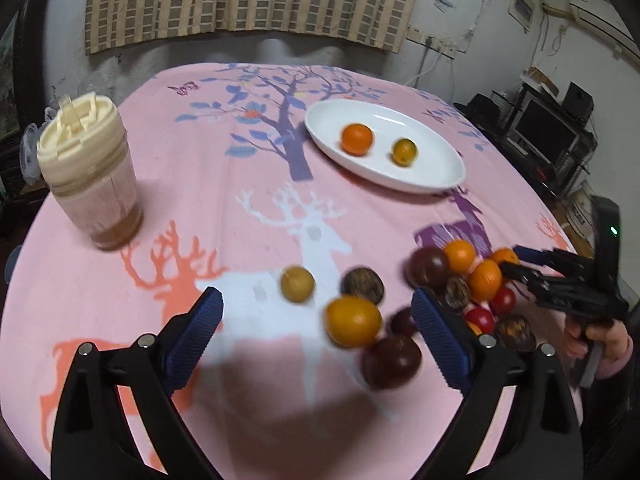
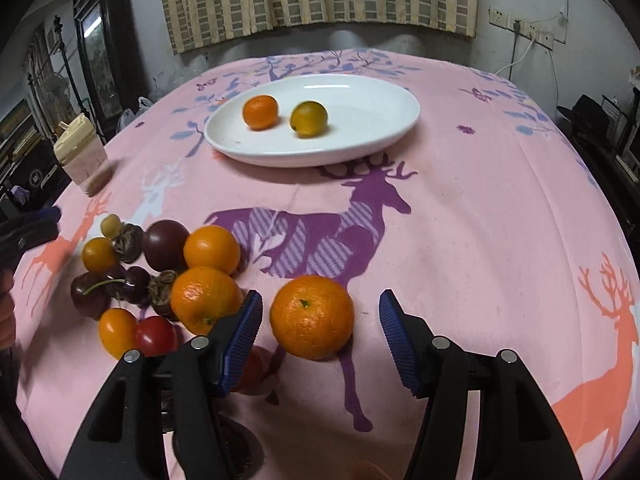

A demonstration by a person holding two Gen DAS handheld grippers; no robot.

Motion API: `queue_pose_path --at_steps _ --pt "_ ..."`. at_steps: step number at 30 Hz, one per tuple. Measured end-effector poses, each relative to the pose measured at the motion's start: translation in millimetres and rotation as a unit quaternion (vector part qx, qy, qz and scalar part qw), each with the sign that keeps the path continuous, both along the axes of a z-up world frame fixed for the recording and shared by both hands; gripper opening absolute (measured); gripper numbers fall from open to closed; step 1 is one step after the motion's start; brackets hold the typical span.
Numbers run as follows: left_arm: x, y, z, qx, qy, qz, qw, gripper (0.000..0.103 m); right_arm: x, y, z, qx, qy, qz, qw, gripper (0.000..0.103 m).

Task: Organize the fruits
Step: 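Carry a dark plum to the plate with the left tool while the right tool carries an orange there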

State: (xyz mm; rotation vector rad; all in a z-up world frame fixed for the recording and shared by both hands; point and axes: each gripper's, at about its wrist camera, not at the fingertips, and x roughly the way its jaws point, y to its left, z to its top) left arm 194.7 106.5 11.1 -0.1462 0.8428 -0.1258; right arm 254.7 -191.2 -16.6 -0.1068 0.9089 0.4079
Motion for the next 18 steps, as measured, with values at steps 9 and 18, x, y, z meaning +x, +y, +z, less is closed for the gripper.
queue_pose_path --at_steps 9,18 --pt "-23.4 -41.4 -27.5 0.018 0.035 -0.078 0.9962 0.059 -6.2 1.1 -4.7 0.017 0.018 0.014 1.000 0.043" --pt "-20.5 -52.7 -38.2 0.034 0.052 -0.091 0.9939 0.055 -4.9 -6.5 -1.1 0.023 0.014 0.004 1.000 0.043"
